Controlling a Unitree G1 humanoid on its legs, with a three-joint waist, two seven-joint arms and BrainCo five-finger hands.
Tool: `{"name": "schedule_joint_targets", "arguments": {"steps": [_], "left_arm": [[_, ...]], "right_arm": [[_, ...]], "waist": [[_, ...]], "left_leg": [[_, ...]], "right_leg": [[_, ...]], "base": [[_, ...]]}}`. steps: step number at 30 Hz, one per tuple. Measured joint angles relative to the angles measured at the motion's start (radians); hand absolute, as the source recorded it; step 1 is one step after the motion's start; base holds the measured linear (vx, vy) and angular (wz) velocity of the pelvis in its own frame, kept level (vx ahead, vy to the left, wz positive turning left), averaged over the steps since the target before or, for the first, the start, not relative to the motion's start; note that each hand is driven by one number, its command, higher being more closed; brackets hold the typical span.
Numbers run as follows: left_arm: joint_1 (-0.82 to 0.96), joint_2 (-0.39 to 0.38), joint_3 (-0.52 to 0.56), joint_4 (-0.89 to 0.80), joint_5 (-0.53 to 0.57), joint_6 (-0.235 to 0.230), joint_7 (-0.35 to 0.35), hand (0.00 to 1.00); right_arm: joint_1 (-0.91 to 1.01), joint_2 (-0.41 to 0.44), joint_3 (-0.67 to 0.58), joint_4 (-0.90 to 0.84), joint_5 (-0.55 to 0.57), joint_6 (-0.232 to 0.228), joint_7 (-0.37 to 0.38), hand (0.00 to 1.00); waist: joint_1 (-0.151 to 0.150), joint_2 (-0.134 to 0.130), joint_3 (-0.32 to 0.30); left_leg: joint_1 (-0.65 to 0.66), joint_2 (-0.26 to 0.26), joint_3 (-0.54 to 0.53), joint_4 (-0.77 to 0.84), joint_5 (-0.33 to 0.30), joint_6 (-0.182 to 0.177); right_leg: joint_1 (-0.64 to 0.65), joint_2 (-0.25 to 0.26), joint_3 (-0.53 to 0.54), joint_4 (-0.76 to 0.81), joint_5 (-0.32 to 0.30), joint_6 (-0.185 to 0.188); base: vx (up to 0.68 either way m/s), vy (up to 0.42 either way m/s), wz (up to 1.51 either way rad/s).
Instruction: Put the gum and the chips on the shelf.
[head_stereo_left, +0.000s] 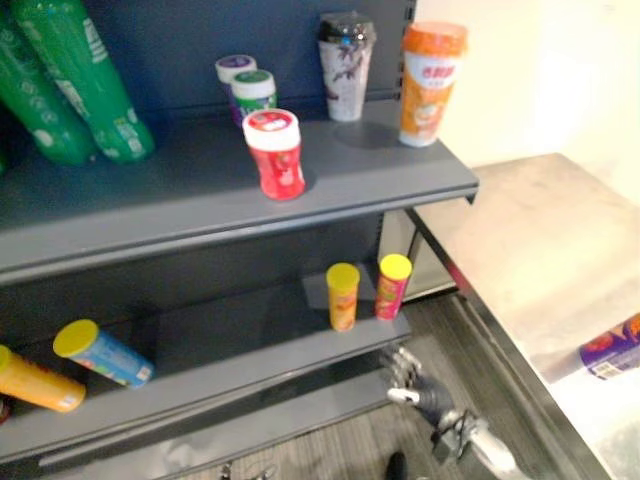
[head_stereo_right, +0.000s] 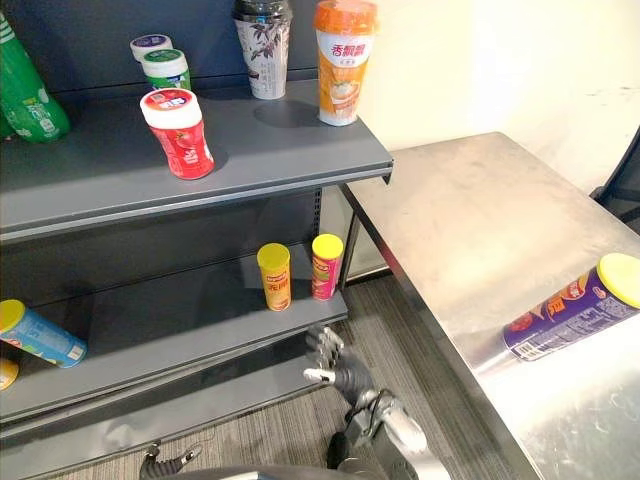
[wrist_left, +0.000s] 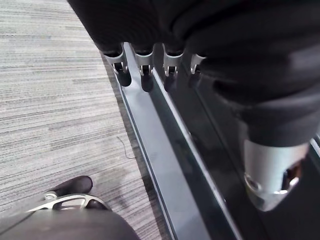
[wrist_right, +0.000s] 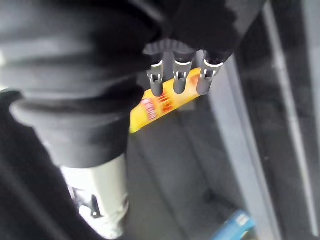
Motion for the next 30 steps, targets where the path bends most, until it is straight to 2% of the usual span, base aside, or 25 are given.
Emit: {"name": "schedule_joint_targets", "arguments": {"steps": [3, 7, 12, 15, 17, 22, 27, 29, 30], "left_arm": [[-0.003, -0.001, -0.01, 0.0, 0.0, 0.0, -0.002, 0.0], [-0.003, 0.0, -0.016, 0.0, 0.0, 0.001, -0.008, 0.0], [-0.002, -0.003, -0.017, 0.003, 0.0, 0.001, -0.01, 0.0], [-0.002, -0.004, -0.017, 0.006, 0.0, 0.0, -0.01, 0.0], [0.001, -0.004, -0.017, 0.01, 0.0, 0.0, -0.01, 0.0], [0.006, -0.005, -0.017, 0.044, -0.038, 0.0, -0.014, 0.0], [0.006, -0.007, -0.017, 0.044, -0.038, 0.0, -0.021, 0.0], [0.009, -0.009, -0.017, 0.044, -0.038, 0.0, -0.021, 0.0], [0.01, -0.01, -0.018, 0.044, -0.039, 0.0, -0.021, 0.0]], "right_arm": [[0.001, 0.01, -0.025, 0.191, -0.009, -0.001, -0.05, 0.0], [-0.001, 0.039, -0.102, 0.356, -0.027, -0.019, -0.094, 0.0], [-0.026, 0.084, -0.24, 0.566, -0.069, -0.103, -0.17, 0.0], [-0.04, 0.088, -0.304, 0.64, -0.112, -0.149, -0.211, 0.0], [-0.045, 0.088, -0.326, 0.671, -0.114, -0.16, -0.215, 0.0], [-0.023, 0.087, -0.392, 0.773, -0.15, -0.168, -0.225, 0.0], [0.005, 0.098, -0.434, 0.787, -0.155, -0.168, -0.235, 0.0], [0.005, 0.104, -0.453, 0.787, -0.155, -0.168, -0.238, 0.0], [0.003, 0.107, -0.465, 0.787, -0.155, -0.168, -0.24, 0.0]], "waist": [[-0.002, 0.008, 0.004], [-0.002, 0.009, 0.006], [-0.003, 0.011, 0.008], [-0.003, 0.011, 0.008], [-0.002, 0.012, 0.01], [-0.003, 0.016, 0.013], [-0.004, 0.022, 0.029], [-0.004, 0.015, 0.041], [-0.004, 0.026, 0.039]], "left_leg": [[-0.002, -0.007, -0.021, 0.0, -0.001, 0.002], [0.005, -0.01, -0.028, 0.001, -0.002, 0.003], [0.016, -0.013, -0.037, 0.001, -0.004, 0.004], [0.021, -0.015, -0.047, 0.001, -0.005, 0.003], [0.029, -0.015, -0.048, 0.0, -0.007, 0.001], [0.036, -0.016, -0.046, 0.001, -0.014, 0.0], [0.046, -0.016, -0.043, 0.007, -0.017, 0.0], [0.051, -0.015, -0.039, 0.012, -0.024, -0.002], [0.051, -0.014, -0.034, 0.02, -0.027, 0.002]], "right_leg": [[0.008, -0.008, -0.019, 0.0, -0.002, 0.003], [0.021, -0.013, -0.026, 0.0, -0.004, 0.006], [0.036, -0.017, -0.031, 0.0, -0.008, 0.011], [0.047, -0.02, -0.036, 0.0, -0.015, 0.015], [0.056, -0.021, -0.036, 0.0, -0.015, 0.015], [0.062, -0.021, -0.033, 0.0, -0.019, 0.019], [0.072, -0.02, -0.027, 0.006, -0.019, 0.018], [0.077, -0.02, -0.023, 0.006, -0.02, 0.017], [0.078, -0.02, -0.021, 0.006, -0.02, 0.018]], "base": [[0.03, 0.035, 0.16], [0.01, 0.029, 0.08], [0.0, 0.005, 0.03], [-0.01, 0.015, 0.1], [0.0, 0.007, 0.02], [0.0, 0.0, 0.0], [0.04, 0.024, -0.02], [0.03, 0.03, -0.06], [0.02, 0.03, -0.09]]}}
